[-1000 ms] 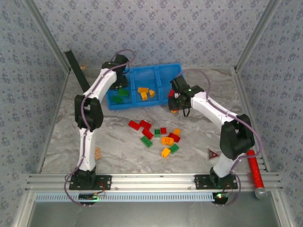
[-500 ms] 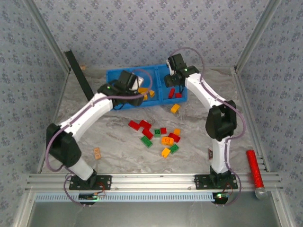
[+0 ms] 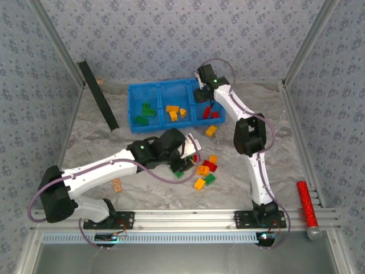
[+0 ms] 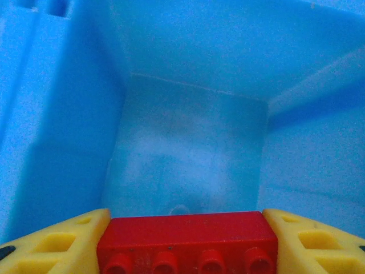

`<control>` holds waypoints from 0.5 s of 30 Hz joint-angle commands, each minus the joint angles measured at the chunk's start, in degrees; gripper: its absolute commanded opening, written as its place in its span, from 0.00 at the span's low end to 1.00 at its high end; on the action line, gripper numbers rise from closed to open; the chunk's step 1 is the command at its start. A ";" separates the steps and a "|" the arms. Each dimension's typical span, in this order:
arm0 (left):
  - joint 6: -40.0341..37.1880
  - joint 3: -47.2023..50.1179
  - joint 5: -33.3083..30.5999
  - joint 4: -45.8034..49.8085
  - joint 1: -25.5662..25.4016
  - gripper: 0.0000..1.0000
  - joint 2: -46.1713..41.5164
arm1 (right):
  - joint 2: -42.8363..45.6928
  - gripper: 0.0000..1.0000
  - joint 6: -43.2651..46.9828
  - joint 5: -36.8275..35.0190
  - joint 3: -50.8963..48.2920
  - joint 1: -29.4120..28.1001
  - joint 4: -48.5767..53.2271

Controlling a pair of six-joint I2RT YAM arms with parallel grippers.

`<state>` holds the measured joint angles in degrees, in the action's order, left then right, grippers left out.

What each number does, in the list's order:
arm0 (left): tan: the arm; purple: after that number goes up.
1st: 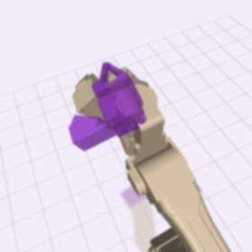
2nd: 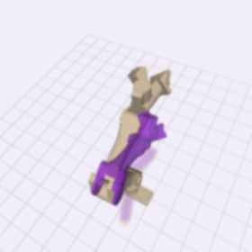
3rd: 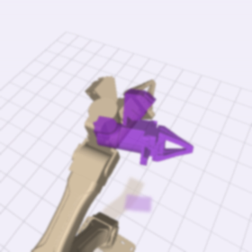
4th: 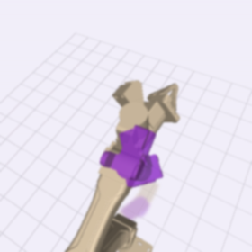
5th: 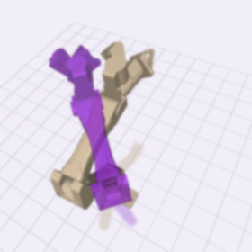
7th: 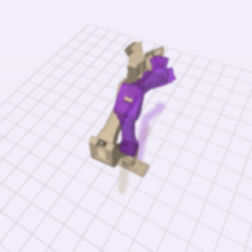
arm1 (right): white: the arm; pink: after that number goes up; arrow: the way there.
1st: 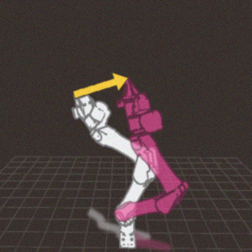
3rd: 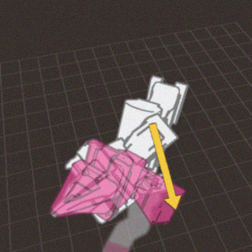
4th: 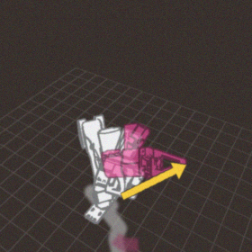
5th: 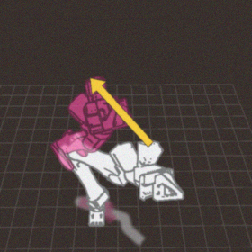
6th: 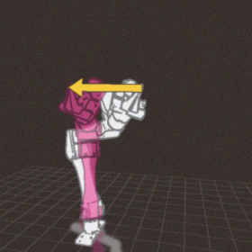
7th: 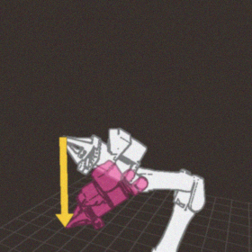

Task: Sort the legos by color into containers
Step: Place the lego in the container.

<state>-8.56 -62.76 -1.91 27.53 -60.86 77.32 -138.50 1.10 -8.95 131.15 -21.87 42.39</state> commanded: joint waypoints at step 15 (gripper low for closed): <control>-12.09 -5.03 3.23 -4.41 -6.44 0.54 16.54 | -7.53 0.48 2.68 -1.02 4.22 0.59 0.70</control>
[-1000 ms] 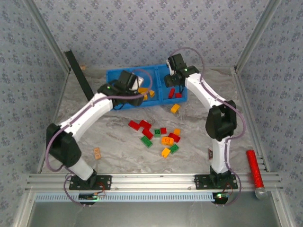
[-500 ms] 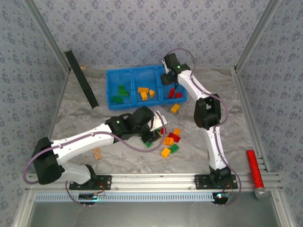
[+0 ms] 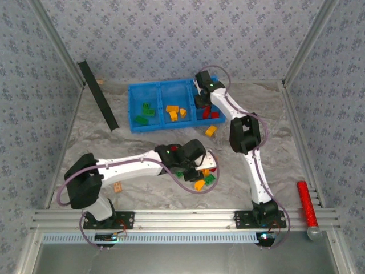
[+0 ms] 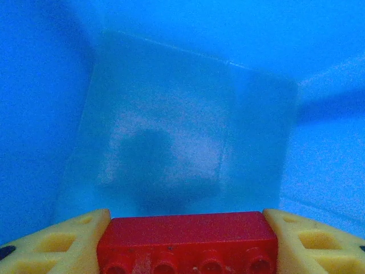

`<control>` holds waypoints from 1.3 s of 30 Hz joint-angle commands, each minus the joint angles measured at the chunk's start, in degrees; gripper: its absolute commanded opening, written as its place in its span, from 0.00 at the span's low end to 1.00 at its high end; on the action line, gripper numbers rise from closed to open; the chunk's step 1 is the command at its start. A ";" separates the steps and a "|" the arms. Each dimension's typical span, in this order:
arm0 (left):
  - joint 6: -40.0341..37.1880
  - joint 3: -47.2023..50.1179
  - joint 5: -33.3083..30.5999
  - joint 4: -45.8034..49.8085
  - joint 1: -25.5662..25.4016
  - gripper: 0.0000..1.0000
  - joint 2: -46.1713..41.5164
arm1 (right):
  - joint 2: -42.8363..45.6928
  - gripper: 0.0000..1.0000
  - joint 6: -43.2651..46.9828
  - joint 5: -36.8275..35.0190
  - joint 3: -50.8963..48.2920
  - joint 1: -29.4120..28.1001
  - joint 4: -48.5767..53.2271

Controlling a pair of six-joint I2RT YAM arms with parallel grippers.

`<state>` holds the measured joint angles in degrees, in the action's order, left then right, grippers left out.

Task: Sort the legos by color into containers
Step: Place the lego in the container.

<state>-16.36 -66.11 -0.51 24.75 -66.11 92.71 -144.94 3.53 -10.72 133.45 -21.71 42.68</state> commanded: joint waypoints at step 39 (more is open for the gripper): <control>-13.85 -4.03 -3.63 -5.38 -0.72 0.58 12.10 | 11.11 0.80 -0.02 13.81 -11.36 2.05 -7.97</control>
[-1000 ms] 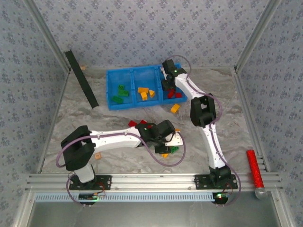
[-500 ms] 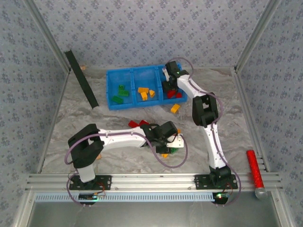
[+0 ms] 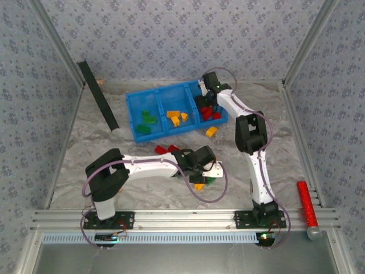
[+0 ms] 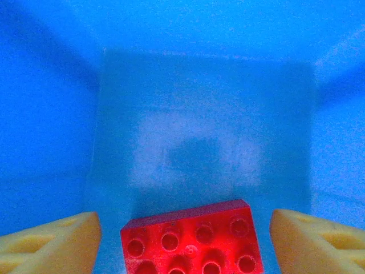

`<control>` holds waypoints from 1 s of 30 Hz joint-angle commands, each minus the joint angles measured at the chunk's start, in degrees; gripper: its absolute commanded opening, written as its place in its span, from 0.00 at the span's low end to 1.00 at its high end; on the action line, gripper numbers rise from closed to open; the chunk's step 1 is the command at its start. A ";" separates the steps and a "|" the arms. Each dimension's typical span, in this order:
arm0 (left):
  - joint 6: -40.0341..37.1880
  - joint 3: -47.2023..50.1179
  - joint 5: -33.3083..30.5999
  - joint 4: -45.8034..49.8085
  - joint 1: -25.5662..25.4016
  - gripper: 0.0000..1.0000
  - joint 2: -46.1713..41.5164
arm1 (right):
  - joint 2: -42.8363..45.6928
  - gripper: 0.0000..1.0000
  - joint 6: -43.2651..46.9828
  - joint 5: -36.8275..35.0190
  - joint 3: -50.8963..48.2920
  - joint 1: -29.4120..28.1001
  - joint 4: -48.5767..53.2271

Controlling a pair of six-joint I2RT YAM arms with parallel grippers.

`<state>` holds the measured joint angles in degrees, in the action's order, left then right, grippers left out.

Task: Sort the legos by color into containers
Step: Place the lego in the container, then pick up the lego from the middle-left of the table.

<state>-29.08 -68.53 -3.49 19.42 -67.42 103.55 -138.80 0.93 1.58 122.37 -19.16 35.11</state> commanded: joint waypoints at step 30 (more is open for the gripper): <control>2.25 -3.45 4.02 7.31 2.64 0.32 5.22 | 21.34 0.76 -0.40 0.15 -11.31 -0.20 -0.41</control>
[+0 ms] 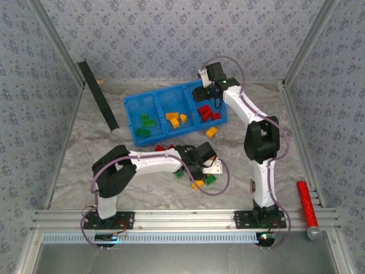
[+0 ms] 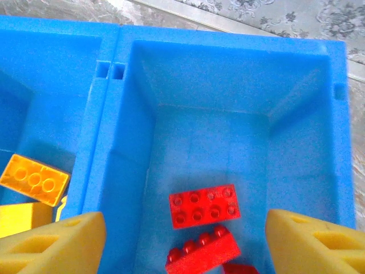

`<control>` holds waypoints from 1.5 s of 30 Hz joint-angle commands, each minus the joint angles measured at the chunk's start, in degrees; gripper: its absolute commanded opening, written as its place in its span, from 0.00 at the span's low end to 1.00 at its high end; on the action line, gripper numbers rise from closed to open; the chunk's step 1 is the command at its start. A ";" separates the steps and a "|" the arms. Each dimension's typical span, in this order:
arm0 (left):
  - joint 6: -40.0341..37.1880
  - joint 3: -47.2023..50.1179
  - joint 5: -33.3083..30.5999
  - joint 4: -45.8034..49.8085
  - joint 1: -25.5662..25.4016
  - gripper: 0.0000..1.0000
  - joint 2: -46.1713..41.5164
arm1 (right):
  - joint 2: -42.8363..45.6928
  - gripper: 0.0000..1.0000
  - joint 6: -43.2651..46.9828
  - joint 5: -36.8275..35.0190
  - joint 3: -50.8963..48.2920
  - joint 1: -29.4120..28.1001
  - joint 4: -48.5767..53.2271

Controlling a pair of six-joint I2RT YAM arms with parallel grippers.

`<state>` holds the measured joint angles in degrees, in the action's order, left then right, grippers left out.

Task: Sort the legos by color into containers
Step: Pick up the lego from the middle-left of the table, then place the lego in the container.

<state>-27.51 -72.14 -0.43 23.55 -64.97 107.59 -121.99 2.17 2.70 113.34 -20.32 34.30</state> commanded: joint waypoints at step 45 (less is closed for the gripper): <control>21.87 -42.40 -10.22 18.80 28.44 0.13 10.68 | 41.19 0.75 -12.89 3.37 -65.26 -15.27 -3.35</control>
<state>-9.98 -109.62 -9.02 35.00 -37.36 114.37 -79.37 -11.53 7.09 48.77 -34.85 31.42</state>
